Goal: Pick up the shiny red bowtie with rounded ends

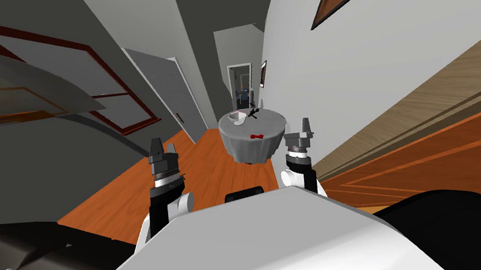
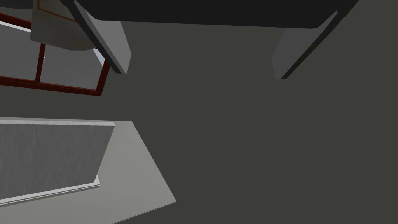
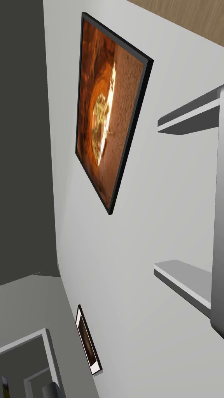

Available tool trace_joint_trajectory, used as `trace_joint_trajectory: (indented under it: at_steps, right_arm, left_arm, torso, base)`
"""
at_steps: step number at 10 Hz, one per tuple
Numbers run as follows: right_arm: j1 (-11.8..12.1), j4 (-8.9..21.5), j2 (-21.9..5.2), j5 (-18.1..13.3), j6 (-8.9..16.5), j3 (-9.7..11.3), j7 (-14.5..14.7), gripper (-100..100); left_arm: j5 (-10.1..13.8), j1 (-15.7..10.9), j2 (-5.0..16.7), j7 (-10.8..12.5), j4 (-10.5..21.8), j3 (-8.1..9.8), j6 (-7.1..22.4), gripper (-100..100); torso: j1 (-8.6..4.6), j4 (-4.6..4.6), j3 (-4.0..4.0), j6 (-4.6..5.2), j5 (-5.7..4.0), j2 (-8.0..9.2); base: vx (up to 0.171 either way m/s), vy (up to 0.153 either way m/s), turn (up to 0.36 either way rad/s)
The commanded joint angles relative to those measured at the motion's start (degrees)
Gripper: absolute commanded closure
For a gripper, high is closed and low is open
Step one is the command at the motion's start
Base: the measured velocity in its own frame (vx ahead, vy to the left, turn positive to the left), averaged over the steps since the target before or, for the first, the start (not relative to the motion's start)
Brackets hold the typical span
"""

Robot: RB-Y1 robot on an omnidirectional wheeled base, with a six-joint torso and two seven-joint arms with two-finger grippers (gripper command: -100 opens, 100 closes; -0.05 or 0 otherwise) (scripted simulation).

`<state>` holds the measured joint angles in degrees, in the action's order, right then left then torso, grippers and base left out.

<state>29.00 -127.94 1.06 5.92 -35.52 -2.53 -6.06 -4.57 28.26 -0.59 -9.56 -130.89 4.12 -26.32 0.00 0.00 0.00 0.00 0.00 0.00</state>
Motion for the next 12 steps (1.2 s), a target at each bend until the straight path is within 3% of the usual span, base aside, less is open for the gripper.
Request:
trace_joint_trajectory:
  at_steps: [1,4,5,7,12]
  right_arm:
    - [0.0,0.3,-2.2,-0.3,0.0,-0.7,0.0,-100]
    - [0.1,1.4,-7.5,-1.4,-0.2,-3.4,0.2,-100]
    - [0.1,1.4,-8.2,-1.4,-0.2,-3.4,0.2,-100]
    - [0.1,2.7,-12.1,-2.7,-0.4,-5.9,0.4,-100]
    - [0.3,4.3,-19.0,-4.3,-0.7,-8.7,0.6,-100]
  left_arm:
    - [0.0,0.0,0.0,0.0,0.0,0.0,0.0,0]
    - [0.0,0.0,0.0,0.0,0.0,0.0,0.0,0]
    - [0.0,0.0,0.0,0.0,0.0,-0.01,0.0,0]
    - [0.0,0.0,0.0,0.0,0.0,0.0,0.0,0]
    - [0.0,0.0,0.0,0.0,0.0,-0.01,0.0,0]
  torso:
    - [0.0,0.0,0.0,0.0,0.0,0.0]
    - [0.21,-0.02,-0.05,0.0,0.05,-0.08]
    - [0.24,-0.02,-0.06,0.0,0.05,-0.11]
    - [0.21,-0.02,-0.04,0.0,0.05,-0.07]
    - [0.24,-0.02,-0.04,0.0,0.05,-0.07]
  base:
    - [0.007,0.022,-0.006]
    - [0.025,0.063,-0.015]
    - [0.02,0.059,-0.006]
    - [0.02,0.075,-0.009]
    - [0.022,0.067,-0.004]
